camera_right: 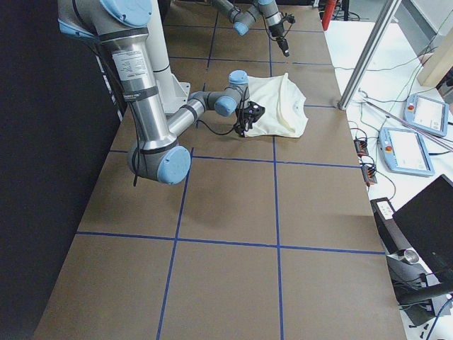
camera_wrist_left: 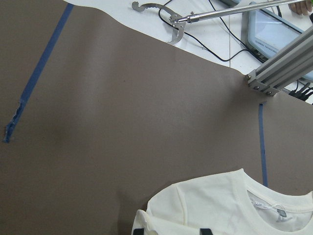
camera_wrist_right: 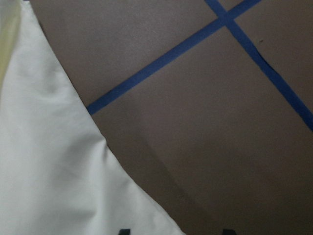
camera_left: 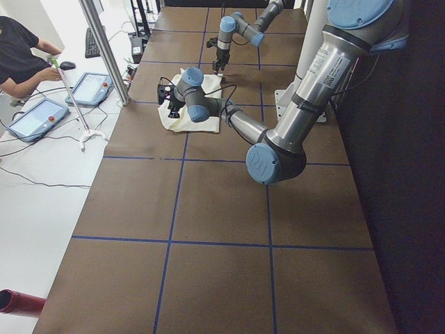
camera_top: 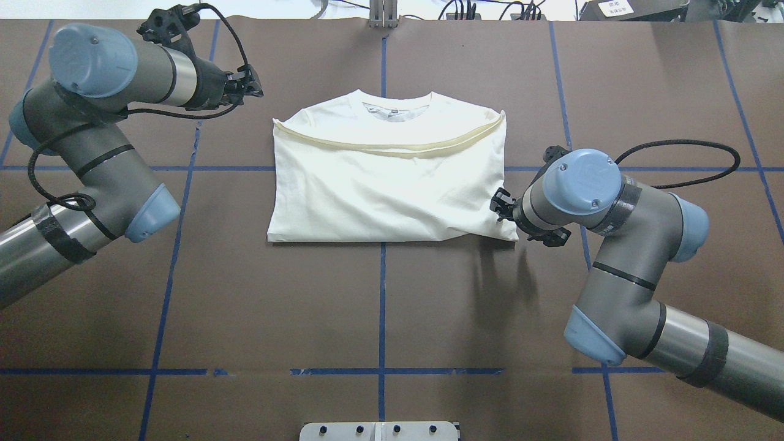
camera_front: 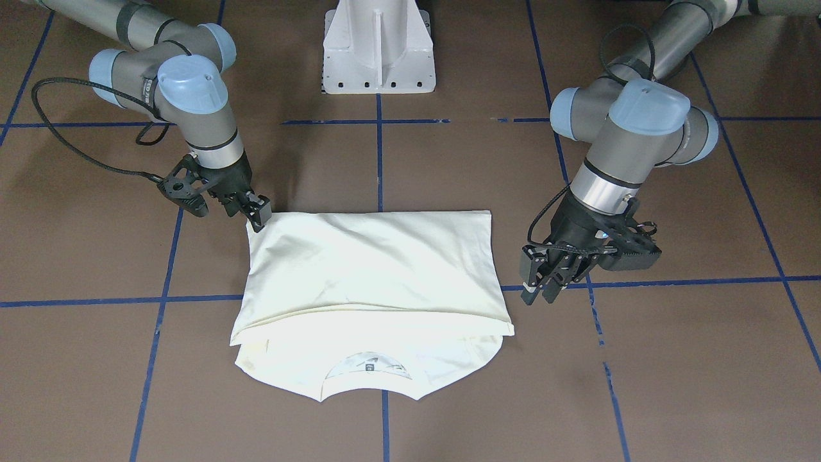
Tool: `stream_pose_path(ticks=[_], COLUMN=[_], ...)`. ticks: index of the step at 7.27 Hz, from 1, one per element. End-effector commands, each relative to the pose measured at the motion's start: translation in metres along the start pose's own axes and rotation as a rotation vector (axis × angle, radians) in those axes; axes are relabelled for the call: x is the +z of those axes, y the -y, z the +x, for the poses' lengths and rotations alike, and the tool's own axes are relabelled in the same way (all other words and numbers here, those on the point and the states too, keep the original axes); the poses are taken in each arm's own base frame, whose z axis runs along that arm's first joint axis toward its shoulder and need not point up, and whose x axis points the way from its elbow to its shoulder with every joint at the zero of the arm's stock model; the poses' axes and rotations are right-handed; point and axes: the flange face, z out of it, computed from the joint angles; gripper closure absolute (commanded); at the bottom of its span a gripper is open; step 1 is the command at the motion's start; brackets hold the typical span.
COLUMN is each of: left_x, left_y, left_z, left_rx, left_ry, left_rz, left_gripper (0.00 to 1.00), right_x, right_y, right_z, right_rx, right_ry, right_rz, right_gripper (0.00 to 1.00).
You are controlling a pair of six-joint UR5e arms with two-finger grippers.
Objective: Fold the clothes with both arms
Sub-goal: 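Grasp the folded shirt's corner nearest the right gripper with the right gripper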
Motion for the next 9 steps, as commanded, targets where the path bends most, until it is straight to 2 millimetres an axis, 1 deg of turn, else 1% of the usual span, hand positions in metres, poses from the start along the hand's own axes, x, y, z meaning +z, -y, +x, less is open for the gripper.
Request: stream_pose_path(ticks=[1,2,3,4,5,6,7,8,9], left_x=[0.001,0.001,0.001,0.001,0.001,0.001,0.001,0.002,0.002], left_y=[0.0,0.0,-0.001,-0.001,0.0,0.0,0.0,0.0,-0.001], left_z=[-0.003,-0.003,-0.004,-0.004,-0.005,-0.006,-0.006,-0.012,-0.012], left_rx=[0.004,0.003,0.002,0.002,0.002,0.001,0.001,-0.001,-0.001], left_ry=[0.005,0.007,0.008,0.008,0.008,0.01,0.011,0.019,0.019], left_rz=[0.001,0.0,0.0,0.0,0.002,0.001,0.001,-0.001,-0.001], left_gripper=[0.52,0.52,0.52,0.52,0.52,0.52,0.52,0.52,0.52], right_x=[0.011,0.018,0.019,0.021,0.019,0.015,0.013,0.001,0.0], right_y=[-0.017,-0.021,-0.023,-0.024,-0.025,-0.026,-0.026,-0.028,-0.026], right_z=[0.005,0.007,0.007,0.008,0.007,0.004,0.004,0.002,0.011], right_rx=[0.001,-0.009,-0.012,-0.011,-0.009,-0.015,-0.022,-0.026,-0.029], right_ry=[-0.002,-0.013,-0.016,-0.018,-0.015,-0.007,-0.003,0.019,0.014], right_rz=[-0.019,-0.022,-0.024,-0.025,-0.025,-0.03,-0.03,-0.041,-0.039], right_gripper=[0.31,0.31,0.32,0.52,0.91,1.0,1.0,1.0,1.0])
